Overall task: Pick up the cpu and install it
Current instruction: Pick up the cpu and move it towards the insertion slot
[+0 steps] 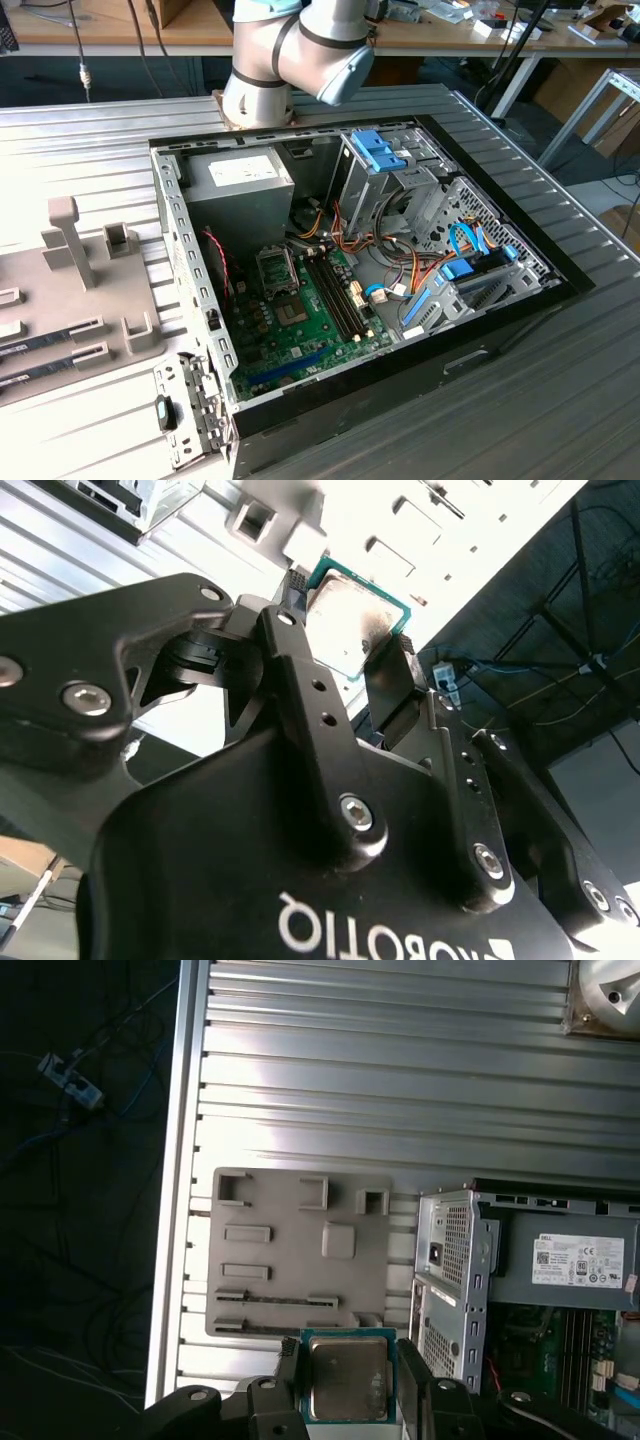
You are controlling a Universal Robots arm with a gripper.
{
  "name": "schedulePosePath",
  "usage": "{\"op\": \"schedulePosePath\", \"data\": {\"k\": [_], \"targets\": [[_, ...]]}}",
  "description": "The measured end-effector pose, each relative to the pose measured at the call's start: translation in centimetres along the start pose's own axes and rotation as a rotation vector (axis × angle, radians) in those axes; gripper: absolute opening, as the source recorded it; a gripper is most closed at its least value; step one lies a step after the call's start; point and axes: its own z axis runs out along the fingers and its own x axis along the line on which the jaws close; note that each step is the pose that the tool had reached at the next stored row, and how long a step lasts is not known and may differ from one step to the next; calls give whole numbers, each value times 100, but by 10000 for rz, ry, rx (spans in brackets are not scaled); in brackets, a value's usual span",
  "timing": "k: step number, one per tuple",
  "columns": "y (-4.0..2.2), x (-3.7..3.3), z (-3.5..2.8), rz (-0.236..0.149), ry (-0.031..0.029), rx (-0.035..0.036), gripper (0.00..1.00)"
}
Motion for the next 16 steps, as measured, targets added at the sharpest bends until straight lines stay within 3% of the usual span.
{"op": "schedulePosePath", "data": {"k": [16], "targets": [[-19, -262, 7, 0, 2, 0, 47]]}}
